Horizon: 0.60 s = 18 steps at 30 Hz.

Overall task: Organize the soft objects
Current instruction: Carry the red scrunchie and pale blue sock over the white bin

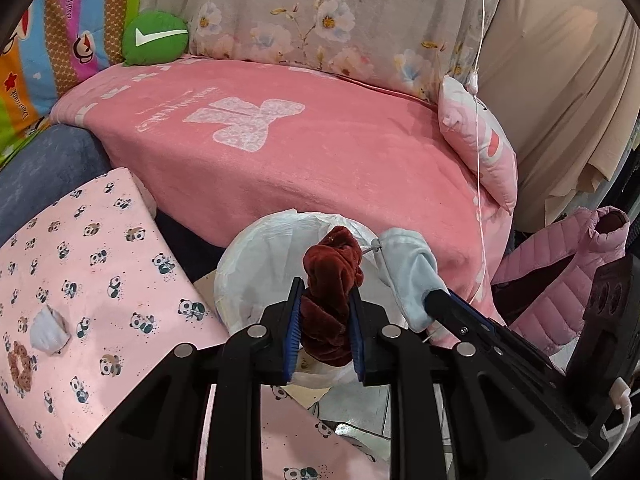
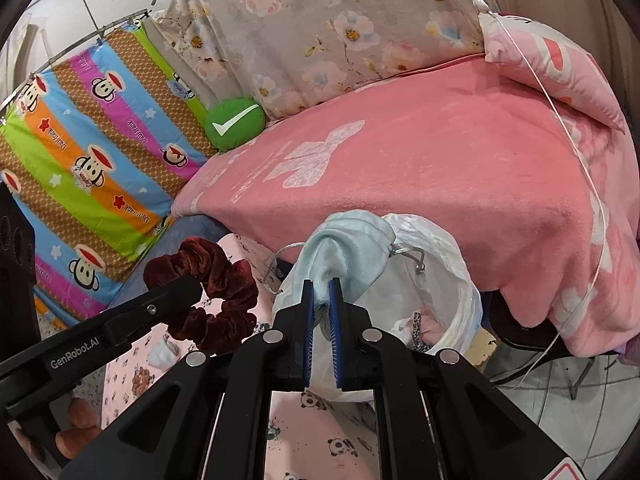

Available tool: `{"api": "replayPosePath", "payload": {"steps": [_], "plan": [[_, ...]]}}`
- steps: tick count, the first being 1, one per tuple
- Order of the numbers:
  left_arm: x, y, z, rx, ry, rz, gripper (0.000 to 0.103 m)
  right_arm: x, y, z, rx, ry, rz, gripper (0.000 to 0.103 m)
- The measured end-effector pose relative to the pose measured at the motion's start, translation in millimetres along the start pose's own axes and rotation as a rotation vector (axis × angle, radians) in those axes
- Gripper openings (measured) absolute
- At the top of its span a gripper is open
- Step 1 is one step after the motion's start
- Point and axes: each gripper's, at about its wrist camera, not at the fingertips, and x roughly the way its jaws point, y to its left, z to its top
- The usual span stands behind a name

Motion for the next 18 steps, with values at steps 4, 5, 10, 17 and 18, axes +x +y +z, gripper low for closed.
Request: {"api": "replayPosePath", "payload": {"steps": [4, 5, 10, 17, 18], "plan": [[15.6, -3.0, 0.5, 0.009, 0.015, 0.012, 0.021, 2.5, -12.5, 3.3, 0.019, -0.008, -0.010, 0.009], [20.2, -2.8, 0.4, 0.006, 0.023, 0.012, 0.021, 3.5, -14.3, 4.3, 0.022, -0.008, -0.008, 0.009], [33.4, -1.1, 2.3, -0.012, 0.046, 0.002, 0.022, 5.8, -19.8, 6.7, 0.017, -0.011, -0.011, 0.009], [28.3, 5.4, 3.3, -0.023, 0.006, 0.057, 0.063, 14.2, -20.0, 9.5, 0.005, -0.010, -0.006, 0.009], [26.6, 7.1, 3.3, -0.022, 0.001, 0.072, 0.063, 15.6, -19.2, 10.2, 0.002, -0.009, -0.004, 0.009]]}}
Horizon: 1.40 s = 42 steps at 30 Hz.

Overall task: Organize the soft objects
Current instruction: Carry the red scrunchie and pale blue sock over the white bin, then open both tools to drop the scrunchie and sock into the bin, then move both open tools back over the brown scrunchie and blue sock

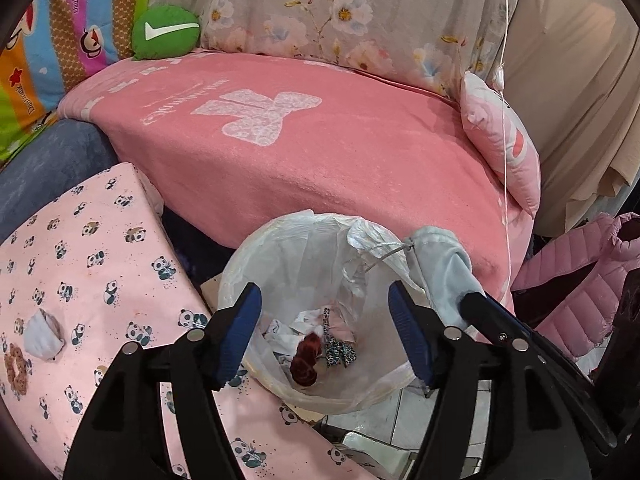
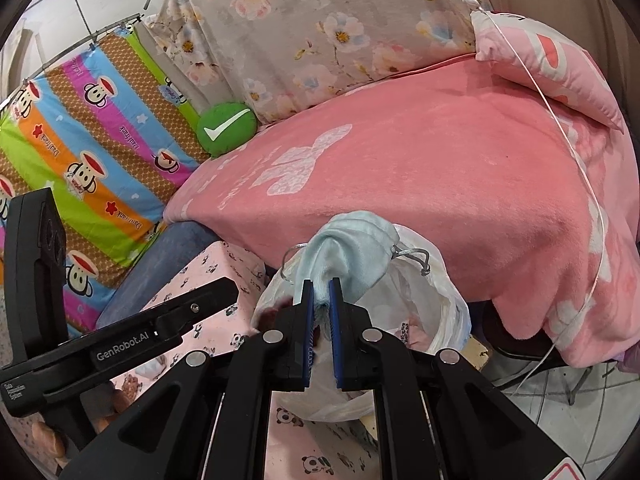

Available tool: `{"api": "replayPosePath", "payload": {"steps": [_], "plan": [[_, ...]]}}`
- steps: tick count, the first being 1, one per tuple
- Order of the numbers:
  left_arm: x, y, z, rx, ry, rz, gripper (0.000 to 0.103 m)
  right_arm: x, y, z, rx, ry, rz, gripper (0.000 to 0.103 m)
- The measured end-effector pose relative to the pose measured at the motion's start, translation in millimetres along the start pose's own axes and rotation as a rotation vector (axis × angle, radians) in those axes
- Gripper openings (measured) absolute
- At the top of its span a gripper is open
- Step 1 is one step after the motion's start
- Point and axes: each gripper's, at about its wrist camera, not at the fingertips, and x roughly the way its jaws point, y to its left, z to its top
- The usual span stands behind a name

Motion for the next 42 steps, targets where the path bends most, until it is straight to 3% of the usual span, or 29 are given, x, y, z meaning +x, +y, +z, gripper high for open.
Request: {"api": "replayPosePath", "payload": {"steps": [14, 34, 42], "plan": [[-16.3, 20.9, 1.1, -0.022, -0.047, 0.062, 0.063, 10.3, 21.7, 2.8, -0.036, -0.004, 0.001, 0.010], [-42.6, 62.4, -13.4, -0.108, -0.070, 0.101, 0.066, 2.2, 62.0, -3.1, -0.109, -0.004, 0.009, 0.025], [-65.6, 97.5, -28.3, -0.172, -0.087, 0.172, 0.070, -0.7, 88.0, -14.0, -0.139, 0.013, 0.036, 0.033]]}}
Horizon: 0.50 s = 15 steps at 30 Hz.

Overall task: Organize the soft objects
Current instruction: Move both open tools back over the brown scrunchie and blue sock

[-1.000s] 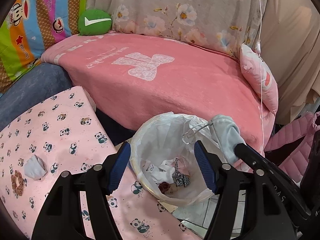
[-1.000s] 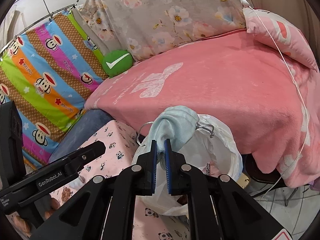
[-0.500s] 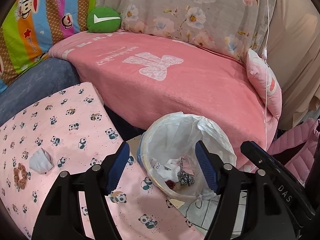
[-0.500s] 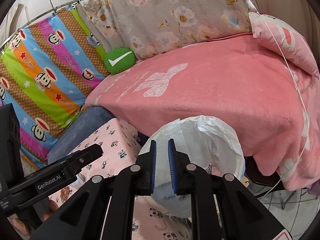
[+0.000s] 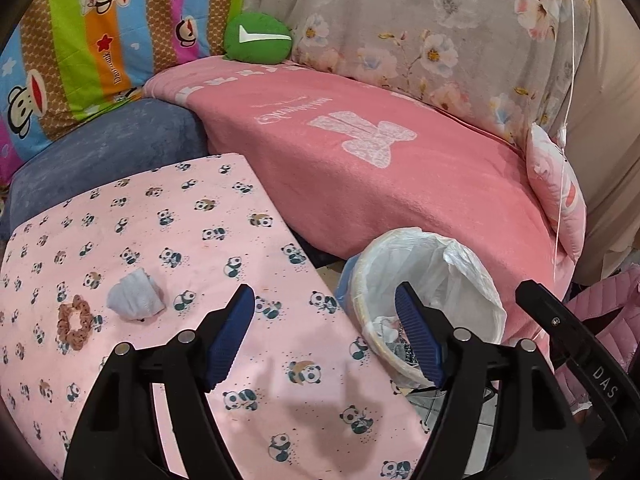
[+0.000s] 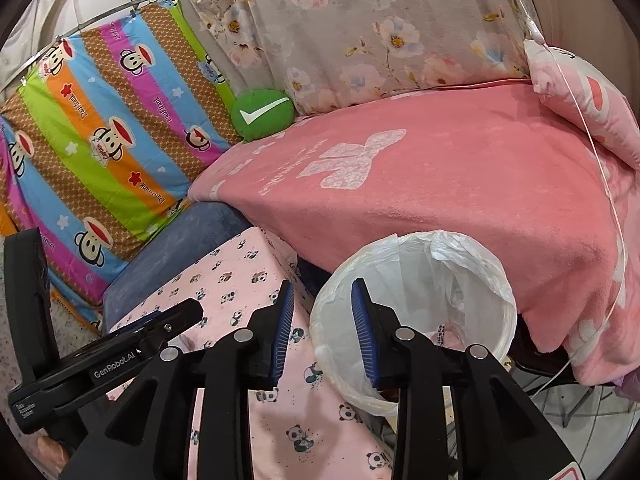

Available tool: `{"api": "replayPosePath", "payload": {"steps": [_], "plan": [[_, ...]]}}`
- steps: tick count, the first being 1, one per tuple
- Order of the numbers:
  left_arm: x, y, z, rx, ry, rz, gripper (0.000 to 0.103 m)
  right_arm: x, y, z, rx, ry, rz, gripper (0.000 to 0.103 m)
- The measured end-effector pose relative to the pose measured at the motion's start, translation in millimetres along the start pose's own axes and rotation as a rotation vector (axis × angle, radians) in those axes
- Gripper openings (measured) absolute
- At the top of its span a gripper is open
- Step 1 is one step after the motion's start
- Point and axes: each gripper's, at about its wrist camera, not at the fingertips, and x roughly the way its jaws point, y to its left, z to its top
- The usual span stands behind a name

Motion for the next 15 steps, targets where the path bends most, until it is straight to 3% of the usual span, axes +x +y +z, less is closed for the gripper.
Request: {"api": "replayPosePath", "payload": {"steps": [7, 15], "plan": [[-16.4, 42.2, -7.5, -0.050, -0.017, 0.098, 0.075, 2.9, 34.8, -8.9, -0.052, 0.037, 0.041, 0.035], [-33.0, 94.0, -20.0, -0.114, -0.028, 0.187, 0.081, 13.1, 82.8, -27.0, -0.113, 0.075, 0.083, 0.045]]}}
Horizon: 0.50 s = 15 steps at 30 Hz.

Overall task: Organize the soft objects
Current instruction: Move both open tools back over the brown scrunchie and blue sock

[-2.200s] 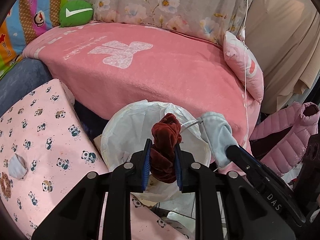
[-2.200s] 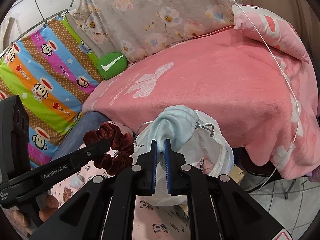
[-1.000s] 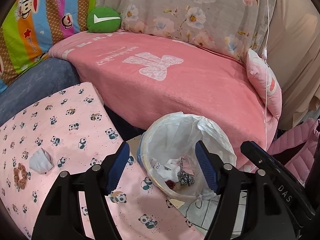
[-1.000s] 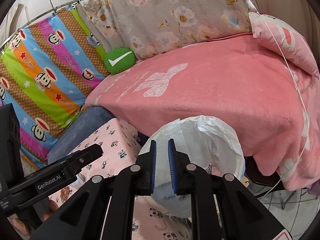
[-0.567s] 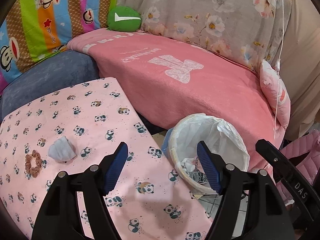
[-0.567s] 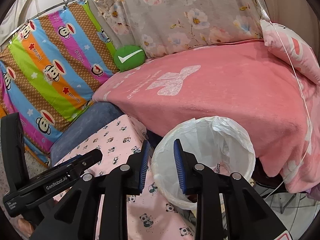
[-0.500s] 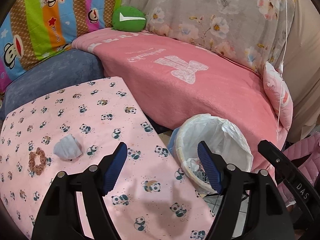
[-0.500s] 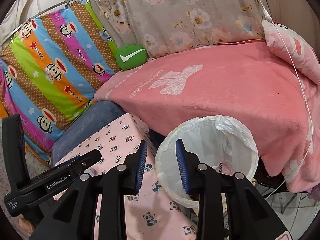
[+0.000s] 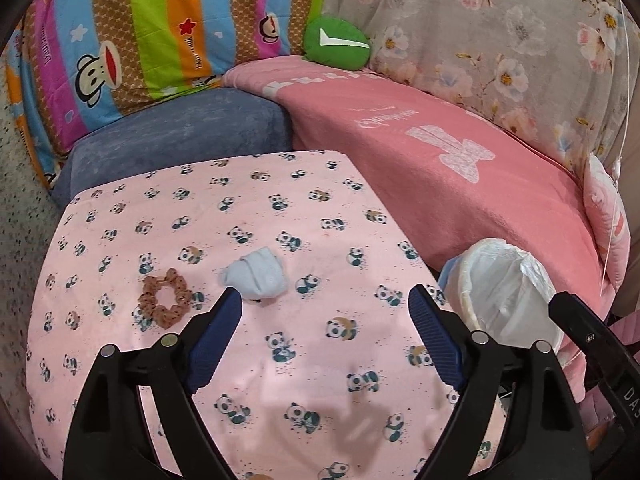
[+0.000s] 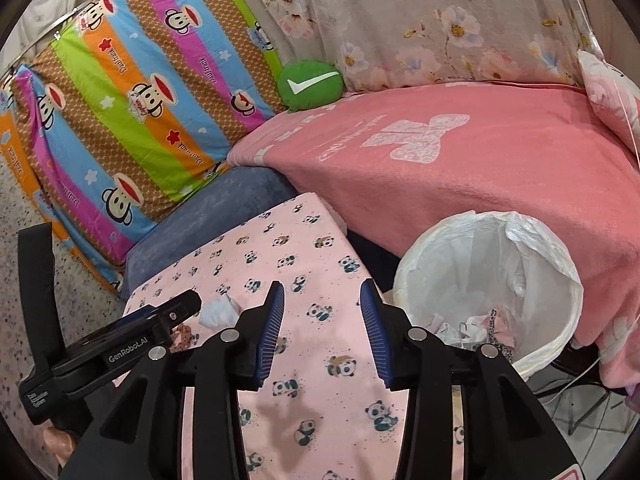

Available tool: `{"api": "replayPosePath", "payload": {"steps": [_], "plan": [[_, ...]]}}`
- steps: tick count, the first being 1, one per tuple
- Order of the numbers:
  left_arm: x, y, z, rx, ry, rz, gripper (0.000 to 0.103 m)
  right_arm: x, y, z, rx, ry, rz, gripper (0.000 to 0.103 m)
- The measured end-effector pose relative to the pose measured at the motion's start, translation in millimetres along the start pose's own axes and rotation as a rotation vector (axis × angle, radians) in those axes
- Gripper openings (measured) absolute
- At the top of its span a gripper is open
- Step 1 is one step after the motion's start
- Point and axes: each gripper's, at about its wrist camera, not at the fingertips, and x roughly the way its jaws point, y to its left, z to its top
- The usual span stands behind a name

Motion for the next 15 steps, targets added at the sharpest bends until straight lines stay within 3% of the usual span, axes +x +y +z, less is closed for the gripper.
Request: {"api": "replayPosePath", "payload": {"steps": [8, 13, 15], "plan": [[1.0, 56.9, -5.1, -0.087, 0.021, 0.059, 0.082, 25.4, 57.5, -16.2, -0.068, 0.050, 0.037, 0.057], [3.1, 93.2, -9.9, -0.148, 0.027, 0.101, 0.089, 42.0, 83.4, -22.6, -0.100, 0.083, 0.055, 0.058], [6.2, 107.8, -12.0, -0.173, 0.035, 0.115, 0.089, 49.9, 93.4, -26.1, -0.112, 0.095, 0.063, 0.065]]}}
